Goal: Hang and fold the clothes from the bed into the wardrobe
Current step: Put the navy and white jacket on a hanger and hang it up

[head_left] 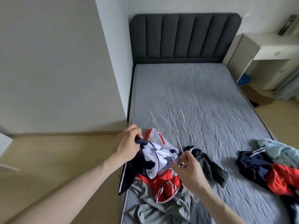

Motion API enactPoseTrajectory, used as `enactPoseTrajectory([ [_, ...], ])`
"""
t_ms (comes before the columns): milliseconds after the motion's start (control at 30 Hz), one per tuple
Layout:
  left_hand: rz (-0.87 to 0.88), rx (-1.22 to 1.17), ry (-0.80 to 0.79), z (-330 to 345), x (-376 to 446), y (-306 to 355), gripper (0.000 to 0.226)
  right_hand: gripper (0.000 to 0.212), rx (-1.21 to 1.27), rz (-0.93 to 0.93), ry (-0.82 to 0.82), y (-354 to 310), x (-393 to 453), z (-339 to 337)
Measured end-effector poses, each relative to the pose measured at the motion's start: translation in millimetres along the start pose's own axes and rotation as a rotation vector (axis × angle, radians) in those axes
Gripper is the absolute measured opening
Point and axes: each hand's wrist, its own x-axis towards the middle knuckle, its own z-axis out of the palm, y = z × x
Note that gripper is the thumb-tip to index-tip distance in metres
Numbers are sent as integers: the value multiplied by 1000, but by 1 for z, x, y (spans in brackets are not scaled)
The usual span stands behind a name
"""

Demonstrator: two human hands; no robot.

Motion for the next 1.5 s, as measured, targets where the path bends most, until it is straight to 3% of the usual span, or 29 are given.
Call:
enactPoseTrajectory([
  [133, 229, 110, -55, -87, 2, 34, 34, 41, -26, -129, -29, -67, -5, 20],
  [300, 528, 123, -56, -189, -24, 50, 30, 50, -22, -329, -54, -157, -28, 64],
  [400, 545, 106, 4, -210, -14, 62, 27, 50, -26, -341, -57, -183, -23, 71],
  [567, 322, 13, 75, -242, -20, 37, 37, 29, -44, -400, -74, -217, -37, 99],
  [700, -35, -157, 56, -250, -51, -9, 49, 20, 12, -444, -52, -235, -49, 117],
  [833, -383, -249, 80, -232, -130, -52, 46, 21, 75, -419, 4, -246, -54, 125],
  [900, -561, -316, -87, -214, -173, -69, 57, 24, 121, -415, 29, -253, -57, 126],
  [1033, -739, -505, -642, -186, -222, -87, 103, 25, 194, -407, 79, -268, -63, 131],
  [1133, -797, -633, -830, -170, -222, -90, 115, 28, 208, -395, 92, -276, -66, 137],
  [1200, -806, -871, -694, -159, -211, -89, 108, 27, 217, -400, 93, -279, -68, 140],
  [1300, -884, -1226, -291, -155, -187, -83, 86, 29, 219, -385, 79, -276, -73, 142],
  [1400, -962, -1255, -22, -161, -156, -78, 63, 34, 211, -362, 57, -270, -76, 138],
  [1500, -935, -1165, 22, -164, -132, -84, 46, 31, 175, -350, 50, -265, -81, 132],
])
